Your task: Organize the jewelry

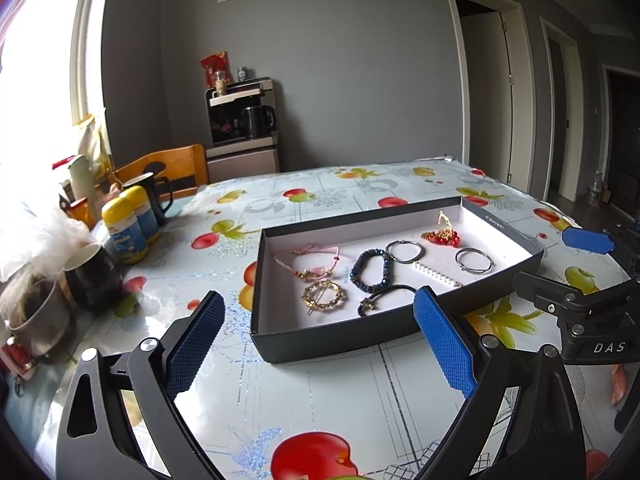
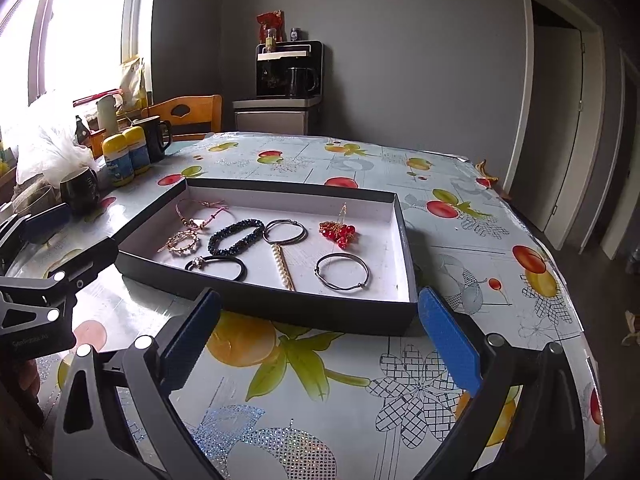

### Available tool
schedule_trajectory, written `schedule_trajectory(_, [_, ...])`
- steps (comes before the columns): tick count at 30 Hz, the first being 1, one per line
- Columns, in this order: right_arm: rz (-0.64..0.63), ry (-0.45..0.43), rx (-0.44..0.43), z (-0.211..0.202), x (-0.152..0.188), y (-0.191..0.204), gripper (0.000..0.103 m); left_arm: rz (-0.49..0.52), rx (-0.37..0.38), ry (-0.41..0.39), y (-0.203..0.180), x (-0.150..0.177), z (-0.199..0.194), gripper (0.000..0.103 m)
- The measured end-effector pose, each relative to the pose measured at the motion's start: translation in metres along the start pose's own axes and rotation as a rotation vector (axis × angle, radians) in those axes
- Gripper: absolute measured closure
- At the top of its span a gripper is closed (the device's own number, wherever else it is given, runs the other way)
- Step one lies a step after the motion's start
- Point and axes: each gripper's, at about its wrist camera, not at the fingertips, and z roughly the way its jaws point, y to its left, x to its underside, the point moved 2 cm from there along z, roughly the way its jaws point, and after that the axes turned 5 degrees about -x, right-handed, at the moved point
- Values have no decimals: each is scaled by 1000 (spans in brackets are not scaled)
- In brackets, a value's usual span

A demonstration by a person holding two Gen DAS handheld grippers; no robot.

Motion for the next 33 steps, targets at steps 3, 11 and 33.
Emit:
schedule_trajectory(3, [0, -1, 1, 0, 0, 0, 5, 0, 1, 1, 0, 0, 0, 6])
schedule_trajectory(11, [-2, -11, 5, -2, 0, -1, 5, -6, -3, -2, 1, 0, 0, 6])
schedule_trajectory(33, [-3, -16, 5, -4, -1, 0, 5, -11, -4, 3, 2, -1, 0, 6])
